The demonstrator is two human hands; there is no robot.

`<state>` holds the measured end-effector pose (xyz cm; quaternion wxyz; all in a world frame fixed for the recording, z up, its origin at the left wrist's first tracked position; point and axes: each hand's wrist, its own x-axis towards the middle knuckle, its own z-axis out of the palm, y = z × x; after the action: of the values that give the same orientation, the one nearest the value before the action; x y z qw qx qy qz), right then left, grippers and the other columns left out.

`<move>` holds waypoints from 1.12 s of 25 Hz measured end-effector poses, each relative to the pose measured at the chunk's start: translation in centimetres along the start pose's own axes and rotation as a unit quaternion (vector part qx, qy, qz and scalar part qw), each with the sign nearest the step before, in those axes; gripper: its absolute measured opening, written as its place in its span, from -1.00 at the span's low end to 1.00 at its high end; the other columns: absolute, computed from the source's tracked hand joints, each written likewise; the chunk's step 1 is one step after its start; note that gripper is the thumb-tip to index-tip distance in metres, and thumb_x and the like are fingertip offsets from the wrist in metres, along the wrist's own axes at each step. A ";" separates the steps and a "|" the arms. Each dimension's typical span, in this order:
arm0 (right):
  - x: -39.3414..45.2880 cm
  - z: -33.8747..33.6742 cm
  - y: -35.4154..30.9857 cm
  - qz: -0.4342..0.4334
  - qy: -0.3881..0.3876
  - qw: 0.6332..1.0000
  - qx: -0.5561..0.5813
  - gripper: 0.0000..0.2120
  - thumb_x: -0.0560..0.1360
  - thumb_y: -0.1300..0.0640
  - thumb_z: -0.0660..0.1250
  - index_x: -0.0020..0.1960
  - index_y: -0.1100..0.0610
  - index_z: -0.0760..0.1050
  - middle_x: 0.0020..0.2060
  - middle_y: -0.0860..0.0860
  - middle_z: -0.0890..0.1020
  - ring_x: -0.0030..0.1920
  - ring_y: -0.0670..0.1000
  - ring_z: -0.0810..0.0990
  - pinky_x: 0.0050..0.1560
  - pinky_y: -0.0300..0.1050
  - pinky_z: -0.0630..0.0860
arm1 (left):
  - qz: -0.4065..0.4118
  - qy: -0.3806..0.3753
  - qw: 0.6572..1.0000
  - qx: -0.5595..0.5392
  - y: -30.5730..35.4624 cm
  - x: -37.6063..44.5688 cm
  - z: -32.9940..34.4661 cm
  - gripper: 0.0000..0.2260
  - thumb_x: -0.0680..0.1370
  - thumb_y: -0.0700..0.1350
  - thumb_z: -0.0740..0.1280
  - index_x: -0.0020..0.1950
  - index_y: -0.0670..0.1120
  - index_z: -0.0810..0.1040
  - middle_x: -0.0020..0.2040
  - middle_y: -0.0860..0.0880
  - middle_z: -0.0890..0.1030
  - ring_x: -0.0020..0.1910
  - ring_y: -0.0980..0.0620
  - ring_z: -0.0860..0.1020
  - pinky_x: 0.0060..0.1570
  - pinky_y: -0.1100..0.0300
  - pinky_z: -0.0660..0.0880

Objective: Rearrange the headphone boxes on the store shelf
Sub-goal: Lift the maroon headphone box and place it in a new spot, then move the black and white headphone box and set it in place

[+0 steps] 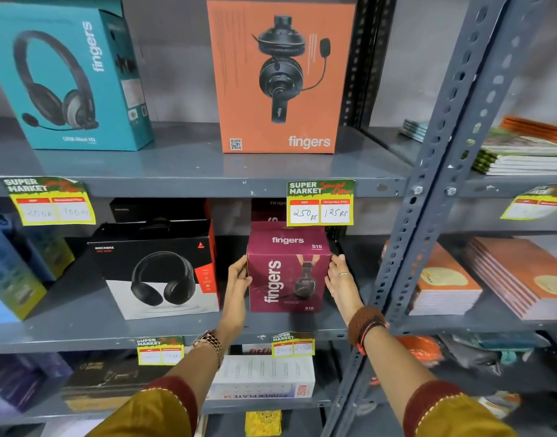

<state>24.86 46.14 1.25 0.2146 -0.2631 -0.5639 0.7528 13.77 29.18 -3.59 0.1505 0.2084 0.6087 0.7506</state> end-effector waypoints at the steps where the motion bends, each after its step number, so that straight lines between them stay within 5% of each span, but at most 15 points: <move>1: 0.0 -0.1 0.1 0.002 -0.004 1.000 -0.008 -0.43 0.57 -0.15 -0.14 0.50 0.09 0.00 0.53 0.07 0.09 0.51 0.00 0.10 0.51 -0.09 0.05 | 0.000 0.001 1.000 0.006 0.2 -0.3 -0.1 -0.64 0.59 -0.23 0.04 0.37 -0.02 0.29 0.33 0.09 0.40 0.33 0.13 0.38 0.06 0.48 0.43; 4: -1.3 -0.1 0.9 0.007 0.038 0.998 -0.046 -0.38 0.52 -0.27 -0.08 0.49 -0.01 0.05 0.51 0.00 0.16 0.49 0.01 0.17 0.51 0.01 0.07 | -0.005 0.029 0.999 0.014 0.6 -2.1 -0.8 -0.61 0.58 0.00 0.10 0.42 0.02 0.26 0.42 0.05 0.32 0.41 0.10 0.29 0.34 0.29 0.27; 6: -3.1 0.5 2.0 -0.030 0.104 0.992 -0.065 -0.43 0.51 -0.27 -0.01 0.45 -0.06 0.17 0.46 -0.01 0.28 0.44 0.05 0.27 0.48 0.07 0.15 | -0.004 0.074 0.997 0.012 0.6 -3.8 -2.1 -0.62 0.61 -0.02 0.09 0.43 -0.03 0.27 0.45 -0.01 0.34 0.41 0.06 0.31 0.43 0.11 0.21; 10: -7.3 4.3 2.9 -0.190 0.175 0.964 -0.059 -0.76 0.58 0.05 0.10 0.17 0.02 0.46 0.08 -0.07 0.58 0.12 -0.05 0.53 0.28 0.04 0.44 | 0.028 0.177 0.984 0.018 2.4 -6.7 -6.8 -0.69 0.63 -0.07 0.08 0.36 -0.07 0.35 0.38 -0.06 0.43 0.36 0.02 0.39 0.45 0.02 0.25; 15: -7.6 11.6 1.8 -0.179 0.052 0.982 -0.044 -0.72 0.57 0.08 0.12 0.20 0.12 0.49 0.20 0.03 0.57 0.20 -0.02 0.51 0.30 -0.08 0.43 | 0.073 0.289 0.954 0.038 7.4 -6.6 -14.4 -0.66 0.63 -0.09 0.09 0.39 -0.11 0.32 0.39 -0.04 0.37 0.32 0.10 0.35 0.30 0.25 0.23; 21: -4.4 20.9 0.9 -0.011 -0.043 0.999 -0.027 -0.33 0.52 -0.25 -0.05 0.49 0.13 0.06 0.52 0.07 0.13 0.50 0.08 0.15 0.50 -0.02 0.09 | -0.077 0.166 0.983 0.025 10.1 -3.2 -22.2 -0.47 0.60 0.14 -0.01 0.54 0.08 -0.08 0.57 0.10 -0.03 0.55 0.06 -0.02 0.49 0.02 -0.08; 28: -4.0 26.2 3.3 0.046 0.036 0.995 -0.086 -0.16 0.41 -0.41 -0.21 0.50 0.11 -0.05 0.54 0.09 0.03 0.52 0.08 0.03 0.53 0.07 -0.04 | -0.098 0.024 0.995 0.006 11.9 -1.2 -25.4 -0.49 0.62 0.13 -0.15 0.52 -0.05 0.08 0.52 0.00 0.20 0.52 0.04 0.12 0.41 0.19 0.02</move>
<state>11.11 23.49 4.56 0.1761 -0.3331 -0.6059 0.7007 2.52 4.42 3.53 0.2070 0.1304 0.6343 0.7334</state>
